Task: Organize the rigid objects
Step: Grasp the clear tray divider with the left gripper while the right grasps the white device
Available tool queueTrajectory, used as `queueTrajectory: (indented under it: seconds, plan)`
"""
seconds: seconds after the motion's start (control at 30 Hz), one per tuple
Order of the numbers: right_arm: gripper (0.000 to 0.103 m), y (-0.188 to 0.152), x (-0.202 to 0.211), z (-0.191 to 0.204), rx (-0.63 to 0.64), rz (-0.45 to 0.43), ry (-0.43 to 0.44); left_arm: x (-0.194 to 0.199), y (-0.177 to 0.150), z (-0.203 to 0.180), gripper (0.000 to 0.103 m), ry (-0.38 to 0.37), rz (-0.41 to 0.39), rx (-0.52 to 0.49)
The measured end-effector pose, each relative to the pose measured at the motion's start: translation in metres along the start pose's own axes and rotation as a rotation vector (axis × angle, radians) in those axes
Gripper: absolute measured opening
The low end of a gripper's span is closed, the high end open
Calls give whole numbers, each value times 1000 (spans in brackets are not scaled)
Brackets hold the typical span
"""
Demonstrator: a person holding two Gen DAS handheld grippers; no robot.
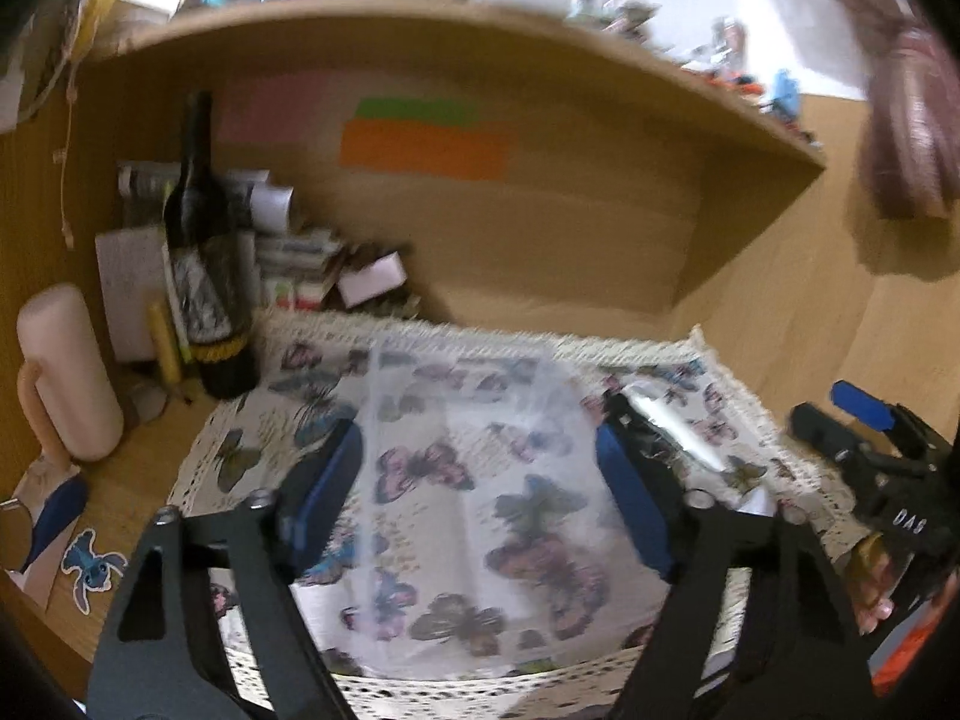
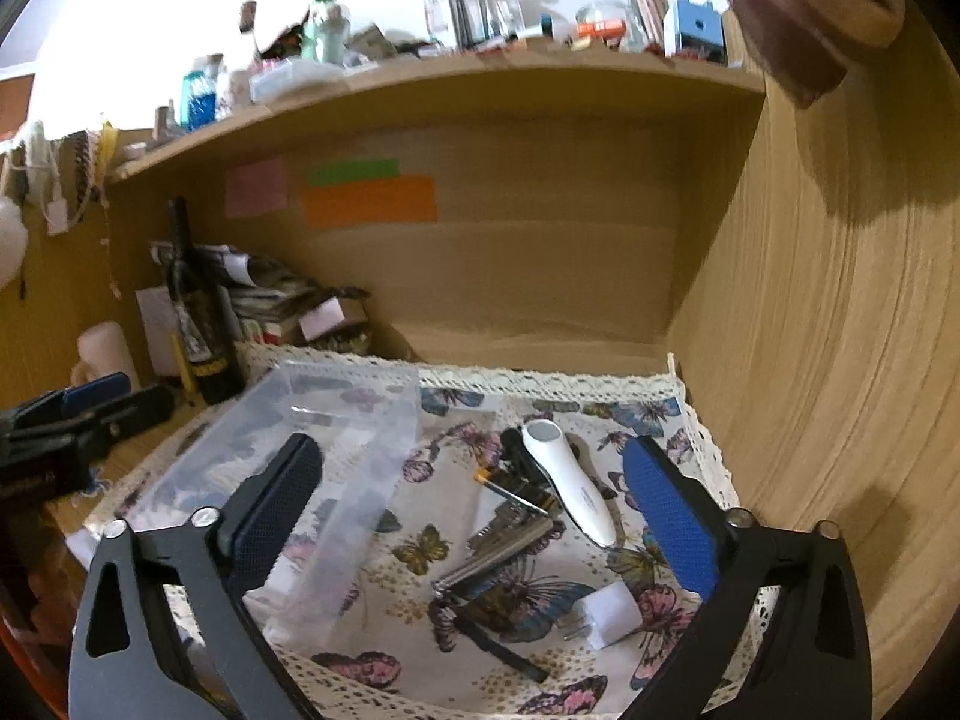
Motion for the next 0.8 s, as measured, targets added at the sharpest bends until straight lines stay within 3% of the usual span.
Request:
queueTrajectory:
  seconds: [0.17,0.33,0.57,0.8]
  plan:
    - [77,1,-18,-12,-15,67,-10,-35,3,31,52,14,157,23]
    - [62,3,-39,-23,-46,147,-4,-66,-2,46,40,40,286,1]
    - [51,5,-73,-35,-57,260,-19,-89,-10,55,16,0,418,13]
    - [39,11,-111,-45,-51,370,-39,-97,-13,52,12,-18,464,-2]
Point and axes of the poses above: each gripper's, at about its wrist camera, not at the fingertips, and x roughly against the way its jaws point, z to its left, y to its top, the point moved 4 cm from there along -x, roughly the way its jaws point, and after that the axes turned 13 degrees about z, right-handed, at the moved point
